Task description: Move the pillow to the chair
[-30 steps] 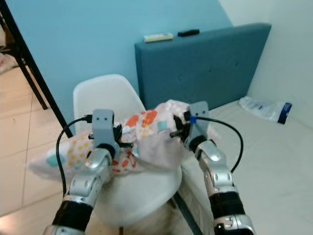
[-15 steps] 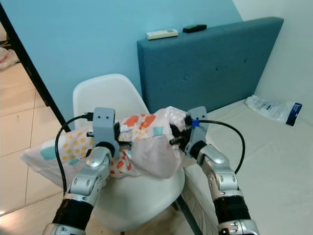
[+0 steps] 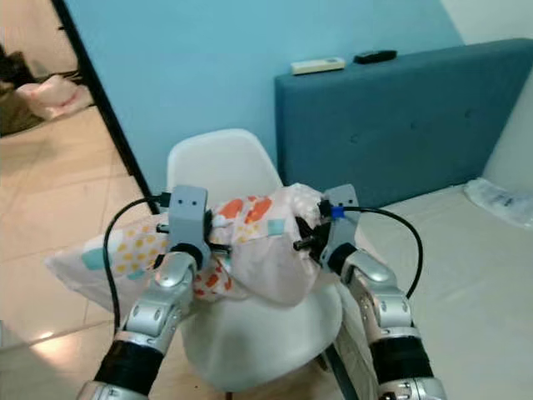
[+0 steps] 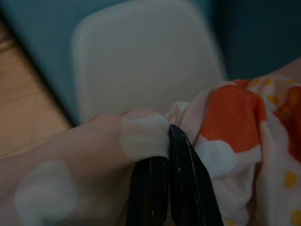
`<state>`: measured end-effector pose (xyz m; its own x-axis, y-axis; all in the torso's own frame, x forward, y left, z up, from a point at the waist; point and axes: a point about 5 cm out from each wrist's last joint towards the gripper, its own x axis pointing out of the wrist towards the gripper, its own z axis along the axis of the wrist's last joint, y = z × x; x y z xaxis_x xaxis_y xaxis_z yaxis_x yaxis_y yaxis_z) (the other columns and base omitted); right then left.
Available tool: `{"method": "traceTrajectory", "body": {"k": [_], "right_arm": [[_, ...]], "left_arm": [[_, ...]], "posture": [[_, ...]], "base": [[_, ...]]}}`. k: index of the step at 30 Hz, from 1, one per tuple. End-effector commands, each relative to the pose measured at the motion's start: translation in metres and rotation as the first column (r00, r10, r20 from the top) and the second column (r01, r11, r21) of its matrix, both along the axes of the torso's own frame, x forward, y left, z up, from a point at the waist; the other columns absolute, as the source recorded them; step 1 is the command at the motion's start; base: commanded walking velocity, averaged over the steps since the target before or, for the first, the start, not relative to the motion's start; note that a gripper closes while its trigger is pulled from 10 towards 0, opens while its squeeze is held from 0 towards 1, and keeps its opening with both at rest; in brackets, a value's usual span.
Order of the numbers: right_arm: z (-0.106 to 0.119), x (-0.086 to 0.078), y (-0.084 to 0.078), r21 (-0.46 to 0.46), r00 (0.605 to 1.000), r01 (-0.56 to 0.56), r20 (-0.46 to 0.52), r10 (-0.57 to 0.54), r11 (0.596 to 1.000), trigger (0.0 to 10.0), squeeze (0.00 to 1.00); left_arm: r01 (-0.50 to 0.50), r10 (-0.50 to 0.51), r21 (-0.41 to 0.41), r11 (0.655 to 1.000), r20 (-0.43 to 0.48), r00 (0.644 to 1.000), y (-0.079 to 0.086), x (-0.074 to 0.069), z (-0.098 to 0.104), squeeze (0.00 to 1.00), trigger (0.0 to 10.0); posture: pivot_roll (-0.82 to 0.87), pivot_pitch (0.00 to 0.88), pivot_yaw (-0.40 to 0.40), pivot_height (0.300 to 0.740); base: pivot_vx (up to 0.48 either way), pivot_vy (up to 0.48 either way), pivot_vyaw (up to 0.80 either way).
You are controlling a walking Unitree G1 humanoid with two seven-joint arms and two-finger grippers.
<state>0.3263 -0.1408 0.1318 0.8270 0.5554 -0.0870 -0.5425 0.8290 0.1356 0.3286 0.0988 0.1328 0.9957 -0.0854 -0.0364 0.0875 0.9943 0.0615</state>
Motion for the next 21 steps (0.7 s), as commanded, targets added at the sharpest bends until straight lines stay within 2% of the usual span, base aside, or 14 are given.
{"method": "traceTrajectory", "body": {"k": [1, 9, 11, 17, 21], "right_arm": [[-0.006, -0.004, 0.015, 0.009, 0.996, -0.076, -0.039, 0.076, 0.997, 10.0, 0.00], [-0.018, -0.007, 0.013, -0.037, 0.991, -0.072, -0.113, 0.067, 0.997, 10.0, 0.00], [-0.026, -0.001, 0.004, -0.088, 0.989, 0.011, -0.148, -0.024, 0.996, 10.0, 0.00], [-0.028, 0.003, -0.004, -0.119, 0.982, 0.075, -0.165, -0.094, 0.990, 10.0, 0.00], [-0.028, 0.004, -0.007, -0.131, 0.980, 0.099, -0.161, -0.120, 0.986, 10.0, 0.00]], "left_arm": [[0.017, -0.019, 0.020, 1.000, 0.066, 0.998, -0.003, 0.002, 0.014, 0.00, 10.0], [0.036, -0.037, 0.038, 0.999, 0.048, 0.998, -0.005, 0.002, 0.011, 0.00, 10.0], [0.078, -0.079, 0.056, 0.995, 0.028, 0.996, -0.010, 0.000, 0.008, 0.00, 10.0], [0.104, -0.104, 0.032, 0.994, 0.012, 0.994, -0.015, -0.001, 0.005, 0.00, 10.0], [0.124, -0.124, 0.010, 0.992, 0.013, 0.992, -0.019, -0.001, 0.005, 0.00, 10.0]], "posture": [[-0.06, 0.043, 0.019, 0.740], [-0.06, 0.043, 0.019, 0.740], [-0.06, 0.042, 0.020, 0.740], [-0.06, 0.038, 0.020, 0.740], [-0.06, 0.035, 0.019, 0.740]], "base": [[0.000, 0.000, 0.80], [0.000, 0.000, 0.80], [0.000, -0.369, 0.00], [0.000, -0.451, 0.00], [0.000, 0.000, 0.00]]}}
